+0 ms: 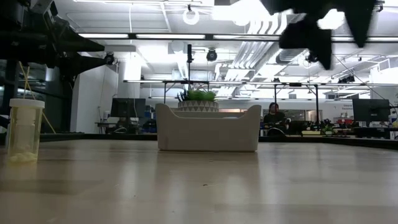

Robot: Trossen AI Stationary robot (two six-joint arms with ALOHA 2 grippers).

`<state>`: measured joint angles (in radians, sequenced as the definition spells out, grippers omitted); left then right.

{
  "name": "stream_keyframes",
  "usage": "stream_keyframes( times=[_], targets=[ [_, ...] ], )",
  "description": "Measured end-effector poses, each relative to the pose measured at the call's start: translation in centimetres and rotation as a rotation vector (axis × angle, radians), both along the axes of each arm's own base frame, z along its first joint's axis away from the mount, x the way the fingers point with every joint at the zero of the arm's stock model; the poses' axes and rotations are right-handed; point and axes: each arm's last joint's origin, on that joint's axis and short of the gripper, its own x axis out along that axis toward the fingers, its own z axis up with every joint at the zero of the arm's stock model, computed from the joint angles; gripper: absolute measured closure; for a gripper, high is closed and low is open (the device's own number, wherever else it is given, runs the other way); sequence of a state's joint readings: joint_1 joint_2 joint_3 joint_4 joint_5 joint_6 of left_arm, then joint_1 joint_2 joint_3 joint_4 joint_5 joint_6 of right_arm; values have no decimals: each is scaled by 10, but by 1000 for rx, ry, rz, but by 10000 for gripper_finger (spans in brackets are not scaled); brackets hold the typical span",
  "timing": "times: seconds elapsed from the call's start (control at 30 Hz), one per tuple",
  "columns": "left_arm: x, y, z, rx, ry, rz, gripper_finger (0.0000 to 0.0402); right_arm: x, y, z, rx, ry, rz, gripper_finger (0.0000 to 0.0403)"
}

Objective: Pick and place pill bottles into a basket
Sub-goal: Put the middle transparent pill bottle into the gray bin

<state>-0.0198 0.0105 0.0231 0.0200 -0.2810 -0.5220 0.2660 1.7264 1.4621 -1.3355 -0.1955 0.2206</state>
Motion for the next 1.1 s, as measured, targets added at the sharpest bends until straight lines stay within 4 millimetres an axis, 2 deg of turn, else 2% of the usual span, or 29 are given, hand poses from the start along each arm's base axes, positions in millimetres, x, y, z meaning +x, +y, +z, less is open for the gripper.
stream_keyframes(
  times=[0.3,0.57,0.73,1.1],
  targets=[
    [0,0,0,0,0,-1,202,-30,35,-33,-22,160,15,144],
    [0,-1,0,1,1,-27,202,-50,50,-65,-80,207,-31,145],
    [0,-1,0,1,3,-40,202,-54,52,-70,-136,192,-38,145],
    [0,-1,0,1,4,-40,202,-48,55,-71,-167,94,-26,145]
  ],
)
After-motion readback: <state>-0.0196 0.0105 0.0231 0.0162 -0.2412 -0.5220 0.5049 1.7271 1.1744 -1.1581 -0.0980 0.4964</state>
